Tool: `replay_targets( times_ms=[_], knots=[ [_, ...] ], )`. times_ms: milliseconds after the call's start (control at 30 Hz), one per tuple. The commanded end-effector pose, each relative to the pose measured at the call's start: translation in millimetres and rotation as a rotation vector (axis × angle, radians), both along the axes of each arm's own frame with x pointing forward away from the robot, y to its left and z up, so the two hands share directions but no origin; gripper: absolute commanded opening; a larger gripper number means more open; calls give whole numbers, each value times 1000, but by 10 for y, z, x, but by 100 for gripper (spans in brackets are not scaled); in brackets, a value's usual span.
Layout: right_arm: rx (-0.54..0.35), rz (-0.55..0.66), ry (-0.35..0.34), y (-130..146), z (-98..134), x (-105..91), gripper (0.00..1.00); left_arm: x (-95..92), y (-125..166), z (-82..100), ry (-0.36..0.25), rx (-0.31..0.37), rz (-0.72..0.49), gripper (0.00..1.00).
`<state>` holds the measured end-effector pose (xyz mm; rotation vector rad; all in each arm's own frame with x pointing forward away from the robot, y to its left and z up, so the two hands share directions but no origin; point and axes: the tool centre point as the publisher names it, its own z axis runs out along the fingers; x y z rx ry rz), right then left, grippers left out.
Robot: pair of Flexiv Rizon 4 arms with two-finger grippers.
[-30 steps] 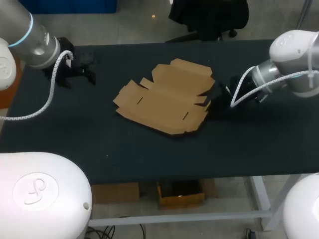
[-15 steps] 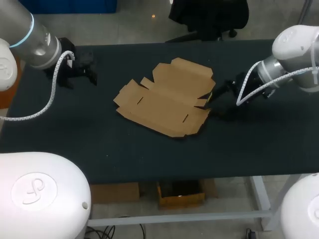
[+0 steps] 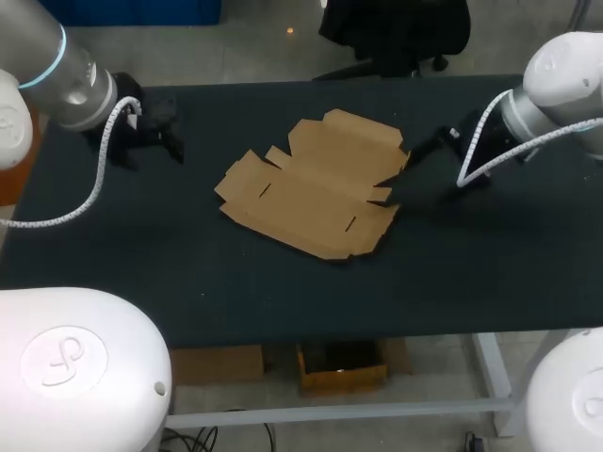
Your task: Assemble the packaging by folding the flat box into shape, placing the metal phone stand inside, and closing the box properly
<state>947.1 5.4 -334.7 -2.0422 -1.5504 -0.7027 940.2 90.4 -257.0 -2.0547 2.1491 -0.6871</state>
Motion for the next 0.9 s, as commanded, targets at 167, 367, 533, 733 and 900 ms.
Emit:
replay_targets(
  times_ms=[167, 367, 533, 733, 900],
  knots=[
    [22, 17, 11, -103, 88, -21, 100, 39, 28, 35, 51, -6, -87, 100],
    [22, 17, 11, -103, 88, -21, 100, 39, 28, 35, 51, -6, -87, 100],
    [22, 17, 11, -103, 88, -21, 100, 39, 28, 35, 51, -6, -87, 100],
    [-35, 24, 66, 146, 55, -230, 100, 27, -61, 46, 62, -27, -117, 100],
    [-64, 0, 58, 225, -2, -459, 100, 21, -77, 17, 84, -15, -106, 100]
  ],
)
